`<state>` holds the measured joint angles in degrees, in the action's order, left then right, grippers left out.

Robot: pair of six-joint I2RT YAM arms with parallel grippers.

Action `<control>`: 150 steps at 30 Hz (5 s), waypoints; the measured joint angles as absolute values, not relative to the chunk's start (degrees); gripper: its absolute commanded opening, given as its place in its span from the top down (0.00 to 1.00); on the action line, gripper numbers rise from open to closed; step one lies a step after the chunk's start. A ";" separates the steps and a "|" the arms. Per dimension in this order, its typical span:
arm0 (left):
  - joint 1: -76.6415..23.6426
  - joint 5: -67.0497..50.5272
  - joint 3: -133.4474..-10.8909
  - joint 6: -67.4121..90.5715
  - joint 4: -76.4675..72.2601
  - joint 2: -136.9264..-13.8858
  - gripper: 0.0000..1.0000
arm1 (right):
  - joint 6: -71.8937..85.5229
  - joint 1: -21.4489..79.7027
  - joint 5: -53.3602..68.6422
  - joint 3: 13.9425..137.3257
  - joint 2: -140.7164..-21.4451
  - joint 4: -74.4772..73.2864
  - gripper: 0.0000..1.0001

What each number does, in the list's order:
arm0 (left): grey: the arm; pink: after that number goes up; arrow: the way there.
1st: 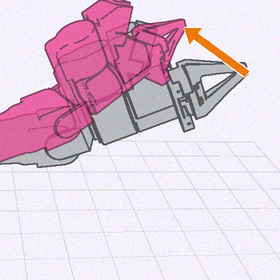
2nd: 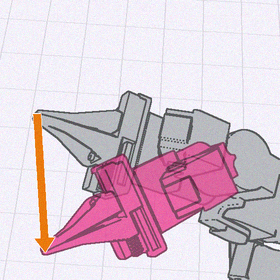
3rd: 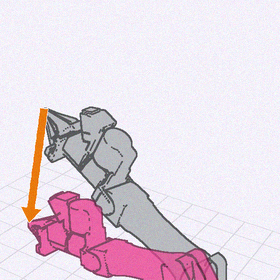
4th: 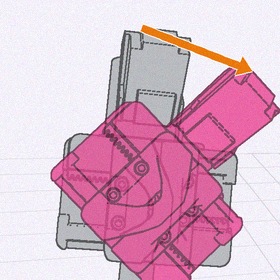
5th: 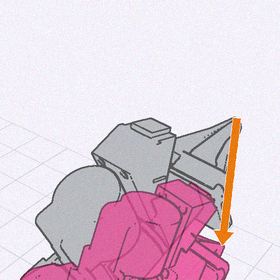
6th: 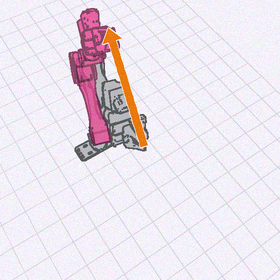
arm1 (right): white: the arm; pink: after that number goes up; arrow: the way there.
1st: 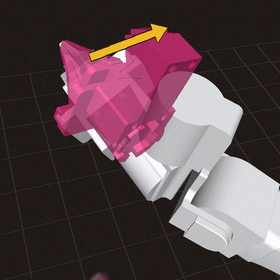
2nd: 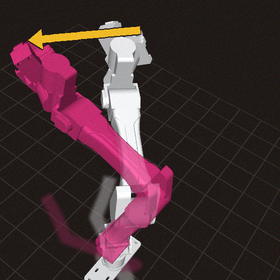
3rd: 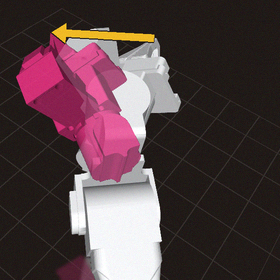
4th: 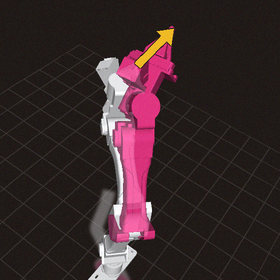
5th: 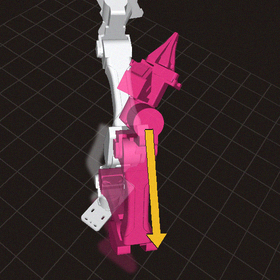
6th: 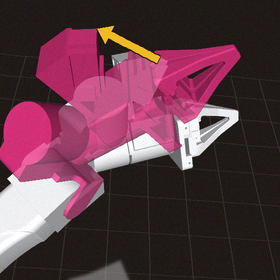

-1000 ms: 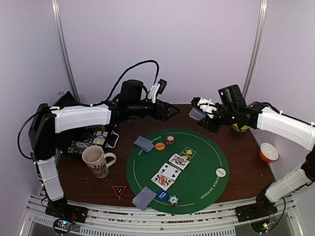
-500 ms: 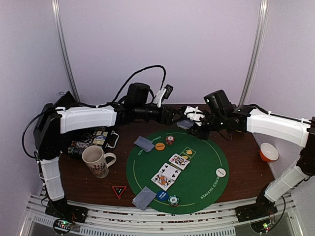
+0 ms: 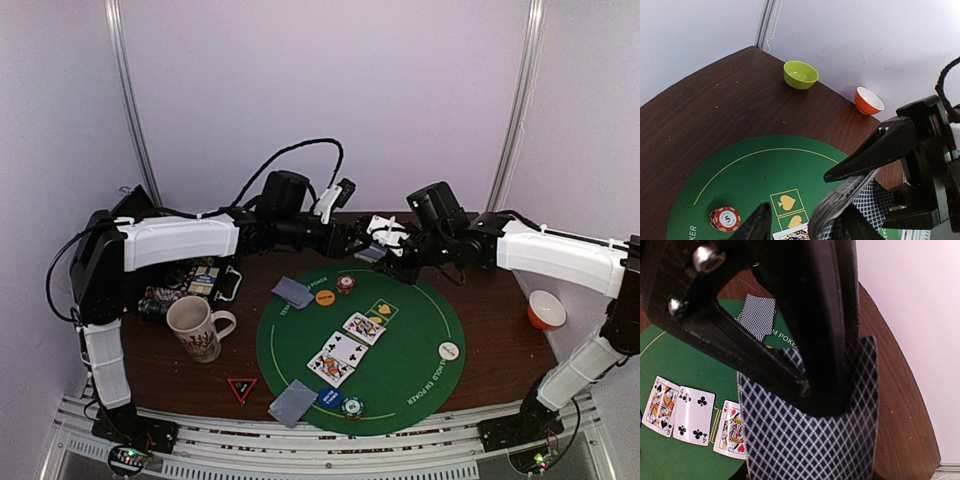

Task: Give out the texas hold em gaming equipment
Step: Pick up the poker card from the face-down deck piles, then distribute the poker card in the community card area.

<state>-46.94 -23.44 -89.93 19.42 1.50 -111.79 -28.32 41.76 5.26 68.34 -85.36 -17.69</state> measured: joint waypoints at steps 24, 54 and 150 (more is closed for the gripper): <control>-47.18 -21.54 -88.88 15.38 1.83 -109.19 0.86 | -29.85 41.74 2.96 68.34 -85.36 -17.80 0.55; -46.98 -23.66 -87.07 13.58 2.98 -106.19 1.00 | -30.02 39.75 3.01 68.34 -84.86 -17.65 0.55; -53.45 -9.93 -124.60 -26.24 37.63 -145.08 1.00 | -27.22 26.59 0.47 64.53 -76.16 -18.31 0.54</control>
